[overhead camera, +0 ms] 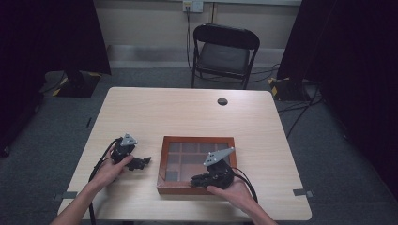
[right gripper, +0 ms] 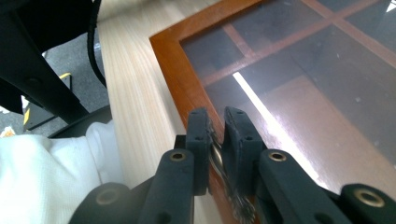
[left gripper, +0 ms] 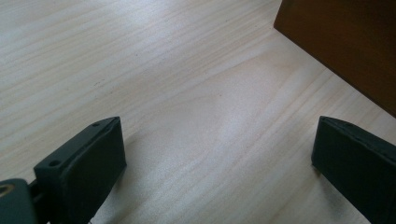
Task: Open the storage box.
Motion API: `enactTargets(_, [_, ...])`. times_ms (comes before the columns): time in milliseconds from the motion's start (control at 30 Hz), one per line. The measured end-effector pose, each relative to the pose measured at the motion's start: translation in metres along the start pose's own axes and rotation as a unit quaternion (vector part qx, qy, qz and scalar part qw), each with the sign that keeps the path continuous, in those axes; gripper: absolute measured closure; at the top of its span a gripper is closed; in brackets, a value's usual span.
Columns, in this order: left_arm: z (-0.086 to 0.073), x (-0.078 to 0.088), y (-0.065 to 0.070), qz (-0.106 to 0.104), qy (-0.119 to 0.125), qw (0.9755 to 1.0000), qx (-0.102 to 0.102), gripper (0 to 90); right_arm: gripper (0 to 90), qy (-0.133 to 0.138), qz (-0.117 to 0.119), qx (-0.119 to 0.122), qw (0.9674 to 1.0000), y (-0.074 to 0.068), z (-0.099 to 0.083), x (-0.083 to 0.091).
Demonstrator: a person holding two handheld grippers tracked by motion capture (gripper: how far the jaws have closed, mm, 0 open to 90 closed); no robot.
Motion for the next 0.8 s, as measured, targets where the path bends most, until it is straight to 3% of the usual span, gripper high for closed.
enactTargets(533, [0.0000,0.0000,0.0001,0.000,0.000,1.0000,0.000,1.9,81.3,-0.001,-0.002,0.015,0.9999,0.0005,-0.0029,0.0051])
enactTargets(800, [0.0000,-0.0001,0.0001,-0.001,0.000,1.0000,0.000,1.9,81.4,-0.005,-0.001,0.011,0.9999,0.0004,-0.0025,0.0051])
Point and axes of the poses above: each handheld gripper's, and its own axes: x roughly backward along the jaws, z roughly out of its top, y roughly to its right, the point moved 10 cm from there along -x, roughly forward along the jaws, and after that the axes turned 14 degrees about y, right-handed, at the moved point
